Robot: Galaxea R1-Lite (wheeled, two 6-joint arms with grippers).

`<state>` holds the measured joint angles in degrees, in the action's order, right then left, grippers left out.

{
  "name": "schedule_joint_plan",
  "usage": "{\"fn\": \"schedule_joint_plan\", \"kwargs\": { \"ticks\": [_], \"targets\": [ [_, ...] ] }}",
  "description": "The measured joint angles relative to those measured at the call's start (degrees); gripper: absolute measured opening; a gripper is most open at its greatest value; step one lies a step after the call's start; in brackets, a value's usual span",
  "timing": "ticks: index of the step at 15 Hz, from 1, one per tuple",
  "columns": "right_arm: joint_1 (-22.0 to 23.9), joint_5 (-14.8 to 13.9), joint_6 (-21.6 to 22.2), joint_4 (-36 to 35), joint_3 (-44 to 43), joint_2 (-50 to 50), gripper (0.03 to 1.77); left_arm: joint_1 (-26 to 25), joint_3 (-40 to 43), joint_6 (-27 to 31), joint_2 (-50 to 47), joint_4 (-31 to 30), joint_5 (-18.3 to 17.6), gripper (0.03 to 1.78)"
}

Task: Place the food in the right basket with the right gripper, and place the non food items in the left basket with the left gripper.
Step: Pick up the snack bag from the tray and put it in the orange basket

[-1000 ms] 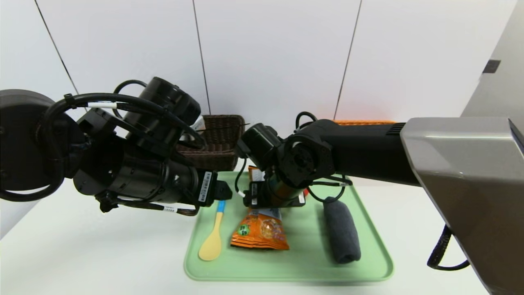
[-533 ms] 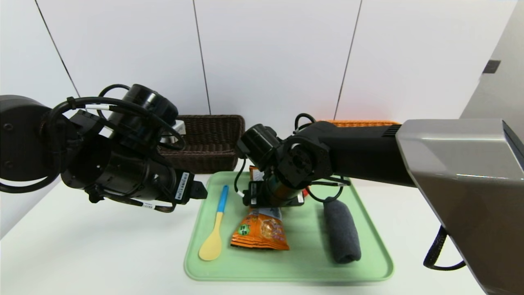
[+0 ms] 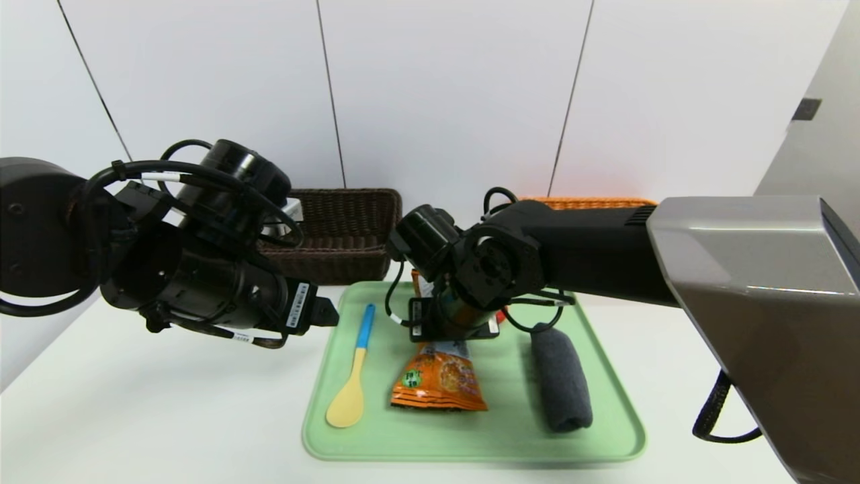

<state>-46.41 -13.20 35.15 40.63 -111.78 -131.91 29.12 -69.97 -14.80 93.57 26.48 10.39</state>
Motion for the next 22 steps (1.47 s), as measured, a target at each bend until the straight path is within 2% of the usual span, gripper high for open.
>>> {"fn": "schedule_joint_plan", "kwargs": {
  "ticks": [3, 4, 9, 12, 15, 18, 22],
  "targets": [
    [-0.06, 0.37, 0.27, 0.32, 0.04, 0.79, 0.7, -0.05, 0.1, -0.09, -0.16, 0.11, -0.09, 1.69],
    [-0.24, 0.39, 0.27, 0.33, 0.0, 1.49, 0.45, -0.1, 0.13, -0.11, -0.2, 0.17, -0.09, 1.69],
    [-0.85, 0.39, -0.83, 0.49, -0.05, 9.45, 0.45, -0.1, 0.93, -0.05, -1.99, 0.37, -0.22, 1.69],
    [0.96, 0.26, -3.54, -3.18, -0.11, 15.37, 0.45, -0.1, 1.62, 0.0, -3.15, 0.48, -0.26, 1.69],
    [6.53, 0.23, -7.28, -8.67, -0.11, 19.59, 0.45, -0.02, 2.83, 0.06, -4.5, 0.45, -0.28, 1.69],
    [14.3, 0.61, -7.78, -15.08, -0.11, 21.19, 0.45, -0.02, 4.07, 0.24, -5.73, 0.45, -0.26, 1.69],
    [25.09, 1.88, -7.51, -20.15, -0.05, 20.0, 0.45, -0.02, 5.01, 0.3, -7.0, 0.52, -0.28, 1.69]
  ]
}}
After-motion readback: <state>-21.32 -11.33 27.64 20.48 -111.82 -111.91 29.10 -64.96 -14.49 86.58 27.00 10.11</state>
